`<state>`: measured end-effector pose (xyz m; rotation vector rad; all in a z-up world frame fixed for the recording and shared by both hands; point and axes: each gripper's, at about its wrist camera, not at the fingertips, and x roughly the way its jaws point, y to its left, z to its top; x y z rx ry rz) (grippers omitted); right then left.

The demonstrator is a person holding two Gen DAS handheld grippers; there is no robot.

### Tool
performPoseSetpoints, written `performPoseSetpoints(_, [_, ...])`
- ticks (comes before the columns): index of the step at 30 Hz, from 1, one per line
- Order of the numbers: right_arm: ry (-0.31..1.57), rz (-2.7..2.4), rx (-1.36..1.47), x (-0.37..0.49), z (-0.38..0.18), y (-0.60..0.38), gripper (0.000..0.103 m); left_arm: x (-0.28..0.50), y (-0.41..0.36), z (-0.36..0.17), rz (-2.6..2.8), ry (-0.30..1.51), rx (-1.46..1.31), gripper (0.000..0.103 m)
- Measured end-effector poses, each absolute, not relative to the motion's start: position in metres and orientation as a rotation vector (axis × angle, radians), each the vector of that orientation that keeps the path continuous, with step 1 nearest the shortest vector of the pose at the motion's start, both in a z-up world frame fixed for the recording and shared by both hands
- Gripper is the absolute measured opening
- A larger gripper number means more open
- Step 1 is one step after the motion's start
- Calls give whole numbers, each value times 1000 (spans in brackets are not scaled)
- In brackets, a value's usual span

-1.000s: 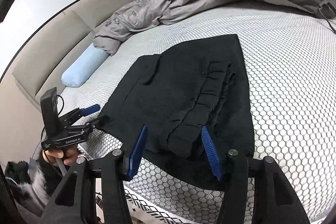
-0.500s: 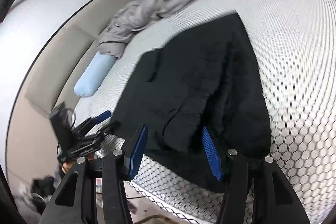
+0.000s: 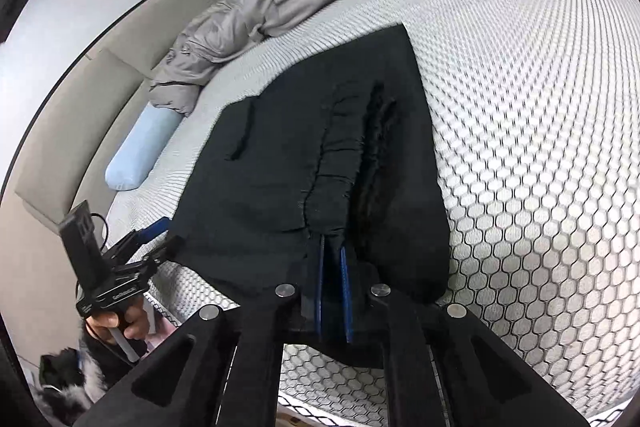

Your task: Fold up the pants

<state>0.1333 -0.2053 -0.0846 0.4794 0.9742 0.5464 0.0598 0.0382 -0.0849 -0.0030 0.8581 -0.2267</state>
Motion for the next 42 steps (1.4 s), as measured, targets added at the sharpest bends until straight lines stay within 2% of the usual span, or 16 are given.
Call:
performPoseSetpoints(2, [957, 535, 439, 127, -76, -212, 6, 60, 44, -85, -220, 865, -25, 78])
performPoseSetpoints(5, [940, 492, 472, 124, -71, -231, 18, 60, 51, -83, -220, 862, -56, 78])
performPoseSetpoints(7, [950, 445, 501, 124, -74, -244, 31, 63, 55, -86, -227, 881, -79, 73])
performPoseSetpoints(10, [1043, 463, 544, 133, -95, -256, 32, 69, 56, -92, -297, 919, -166, 54])
performPoseSetpoints(12, [1065, 477, 531, 134, -104, -251, 31, 72, 53, -94, -280, 920, -156, 54])
performPoseSetpoints(16, [995, 490, 556, 128, -95, -255, 9, 70, 49, -94, -275, 917, -136, 54])
performPoseSetpoints(18, [977, 507, 534, 121, -86, -258, 9, 70, 50, -95, -282, 921, -134, 56])
performPoseSetpoints(19, [989, 504, 509, 119, -87, -257, 10, 69, 51, -97, -282, 924, -136, 62])
performPoseSetpoints(21, [1074, 477, 444, 119, -98, -256, 18, 71, 55, -99, -258, 932, -140, 74])
performPoseSetpoints(23, [1084, 500, 586, 123, -106, -271, 29, 74, 60, -102, -270, 938, -175, 74])
performPoseSetpoints(25, [1041, 546, 719, 124, -105, -285, 65, 76, 62, -104, -277, 941, -199, 74])
performPoseSetpoints(27, [980, 574, 798, 126, -104, -293, 71, 78, 61, -105, -286, 934, -208, 69])
performPoseSetpoints(29, [1003, 577, 791, 133, -111, -284, 71, 81, 56, -104, -304, 931, -211, 57])
performPoseSetpoints(34, [1012, 572, 657, 146, -115, -248, 35, 91, 44, -98, -241, 906, -131, 48])
performPoseSetpoints(36, [975, 539, 645, 153, -109, -245, 30, 103, 43, -97, -236, 914, -128, 46])
performPoseSetpoints(42, [954, 447, 691, 174, -122, -243, 29, 139, 30, -99, -178, 934, -53, 46])
